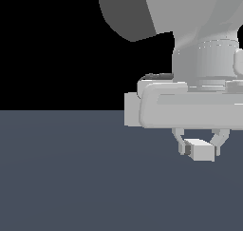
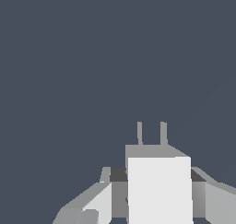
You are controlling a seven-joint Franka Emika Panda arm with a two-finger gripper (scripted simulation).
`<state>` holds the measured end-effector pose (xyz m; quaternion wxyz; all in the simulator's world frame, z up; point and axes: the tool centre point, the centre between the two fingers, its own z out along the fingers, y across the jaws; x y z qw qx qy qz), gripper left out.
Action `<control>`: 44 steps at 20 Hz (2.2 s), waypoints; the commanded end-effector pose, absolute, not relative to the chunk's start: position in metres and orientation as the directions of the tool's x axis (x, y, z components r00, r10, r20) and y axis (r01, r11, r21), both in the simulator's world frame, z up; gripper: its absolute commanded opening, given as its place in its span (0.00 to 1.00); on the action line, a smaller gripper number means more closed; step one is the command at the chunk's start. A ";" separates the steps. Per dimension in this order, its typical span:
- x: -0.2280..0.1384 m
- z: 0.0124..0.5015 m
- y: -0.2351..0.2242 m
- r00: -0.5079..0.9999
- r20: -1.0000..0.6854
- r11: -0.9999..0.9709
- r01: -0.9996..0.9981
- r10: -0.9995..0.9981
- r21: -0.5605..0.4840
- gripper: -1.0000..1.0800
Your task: Plug the charger into the wall socket.
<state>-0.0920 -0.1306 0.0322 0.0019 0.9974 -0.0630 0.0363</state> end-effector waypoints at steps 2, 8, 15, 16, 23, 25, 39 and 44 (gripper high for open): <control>-0.081 0.044 -0.113 0.985 0.073 -0.988 -0.156 -0.155 -0.001 0.00; -0.055 0.068 -0.078 0.973 0.074 -0.976 -0.219 -0.219 0.000 0.00; -0.029 0.089 -0.050 0.959 0.073 -0.961 -0.275 -0.274 0.000 0.00; -0.027 0.091 -0.047 0.957 0.073 -0.960 -0.281 -0.280 0.000 0.00; -0.014 0.100 -0.035 0.950 0.073 -0.952 -0.305 -0.304 0.000 0.00; -0.013 0.100 -0.035 0.949 0.073 -0.952 -0.306 -0.306 0.000 0.00; 0.004 0.100 -0.040 0.950 0.073 -0.952 -0.305 -0.304 0.000 0.00; 0.022 0.100 -0.047 0.950 0.073 -0.952 -0.306 -0.305 0.000 0.00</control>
